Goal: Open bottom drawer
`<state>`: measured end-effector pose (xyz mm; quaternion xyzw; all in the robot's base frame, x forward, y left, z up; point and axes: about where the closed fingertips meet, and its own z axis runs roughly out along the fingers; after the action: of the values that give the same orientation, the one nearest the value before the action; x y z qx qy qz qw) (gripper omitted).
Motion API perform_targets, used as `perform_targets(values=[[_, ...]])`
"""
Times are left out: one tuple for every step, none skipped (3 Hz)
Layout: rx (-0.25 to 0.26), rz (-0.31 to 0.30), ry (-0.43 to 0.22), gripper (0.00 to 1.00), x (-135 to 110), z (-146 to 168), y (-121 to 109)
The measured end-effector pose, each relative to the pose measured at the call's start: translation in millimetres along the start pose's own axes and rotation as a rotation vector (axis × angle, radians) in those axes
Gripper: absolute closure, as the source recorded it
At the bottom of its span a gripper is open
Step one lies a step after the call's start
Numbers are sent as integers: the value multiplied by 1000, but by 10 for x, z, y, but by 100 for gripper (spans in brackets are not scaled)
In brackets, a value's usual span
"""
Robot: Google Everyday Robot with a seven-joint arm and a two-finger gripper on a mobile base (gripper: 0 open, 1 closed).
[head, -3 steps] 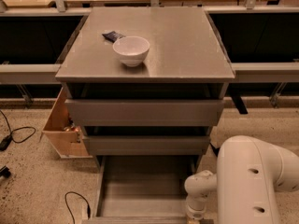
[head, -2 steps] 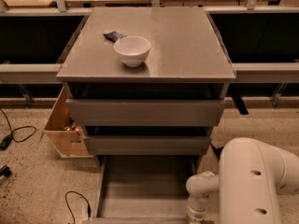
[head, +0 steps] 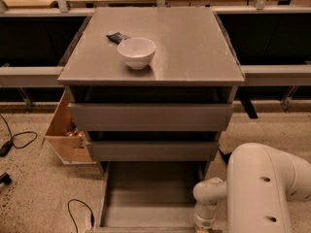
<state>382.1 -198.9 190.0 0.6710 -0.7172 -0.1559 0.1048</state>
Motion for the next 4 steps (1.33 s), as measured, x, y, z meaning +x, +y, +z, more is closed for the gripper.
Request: perform_targets(values=[[0,0,0,50,0,0,0],[0,2,10,19,1,-38,1],[3,13,59,0,3,-237,4],[11,35,132,0,21,-773,125]])
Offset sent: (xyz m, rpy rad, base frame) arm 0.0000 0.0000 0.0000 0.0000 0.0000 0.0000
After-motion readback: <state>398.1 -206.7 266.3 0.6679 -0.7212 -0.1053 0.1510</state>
